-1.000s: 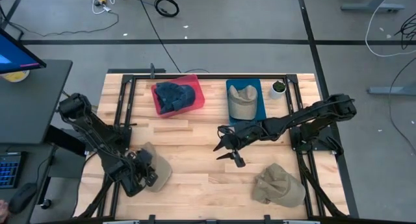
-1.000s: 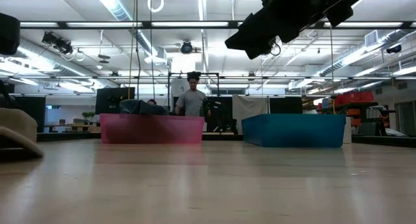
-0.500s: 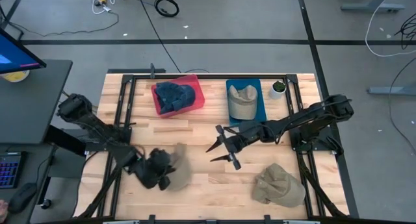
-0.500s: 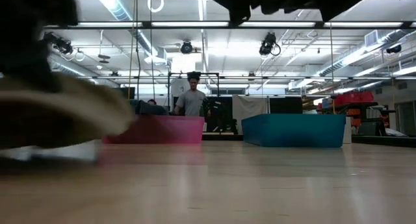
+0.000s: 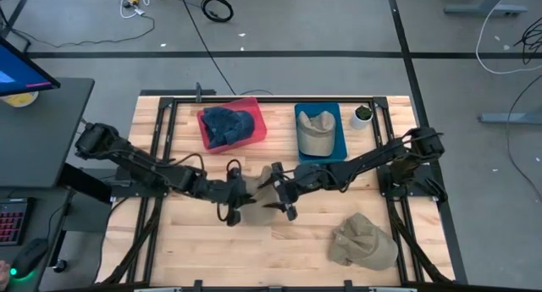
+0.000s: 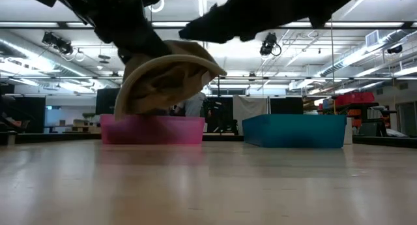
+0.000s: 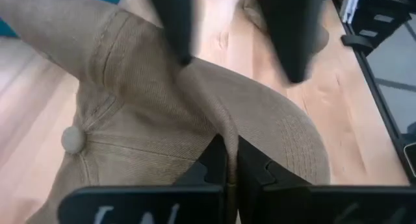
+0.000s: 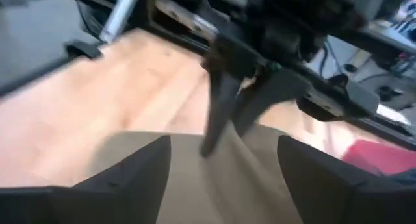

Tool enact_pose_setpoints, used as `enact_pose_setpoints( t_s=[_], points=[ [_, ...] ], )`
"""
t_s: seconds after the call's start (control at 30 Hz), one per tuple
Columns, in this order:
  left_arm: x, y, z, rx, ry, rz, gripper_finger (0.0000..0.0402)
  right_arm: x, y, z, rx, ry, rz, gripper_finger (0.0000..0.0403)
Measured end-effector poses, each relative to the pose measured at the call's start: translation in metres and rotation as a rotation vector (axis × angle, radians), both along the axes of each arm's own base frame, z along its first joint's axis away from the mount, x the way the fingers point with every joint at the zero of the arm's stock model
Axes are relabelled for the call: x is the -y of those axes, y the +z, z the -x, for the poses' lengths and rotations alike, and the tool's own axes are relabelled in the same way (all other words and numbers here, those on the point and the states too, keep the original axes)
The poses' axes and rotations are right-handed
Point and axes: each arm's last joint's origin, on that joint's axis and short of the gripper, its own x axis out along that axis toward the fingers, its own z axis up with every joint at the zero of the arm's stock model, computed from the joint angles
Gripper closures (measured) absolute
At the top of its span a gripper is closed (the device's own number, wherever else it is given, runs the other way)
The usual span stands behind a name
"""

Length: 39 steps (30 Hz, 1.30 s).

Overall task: Pick & Place hat
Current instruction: Put the left brown cap into the blue bin

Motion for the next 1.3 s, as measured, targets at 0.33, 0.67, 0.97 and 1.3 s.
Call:
enact_pose_setpoints(
  t_s=[0.33, 0.67, 0.97, 1.3],
  points=[
    [-0.001, 0.003, -0.002, 0.023, -0.143, -0.202, 0.0389, 0.025, -0.014, -0.002, -0.131, -0.092, -0.062, 0.0139],
    [-0.012, 0.002, -0.005, 0.006, -0.116, -0.212, 0.0382, 0.023, -0.018, 0.001, -0.2, -0.004, -0.111, 0.029],
    [-0.018, 0.002, -0.007, 0.007, -0.039, -0.142, 0.0358, 0.023, -0.022, 0.003, -0.259, -0.036, -0.179, 0.0383],
    [-0.021, 0.007, -0.008, 0.055, 0.063, -0.15, 0.0248, 0.023, -0.019, 0.016, -0.367, -0.105, -0.159, 0.0397]
  ],
)
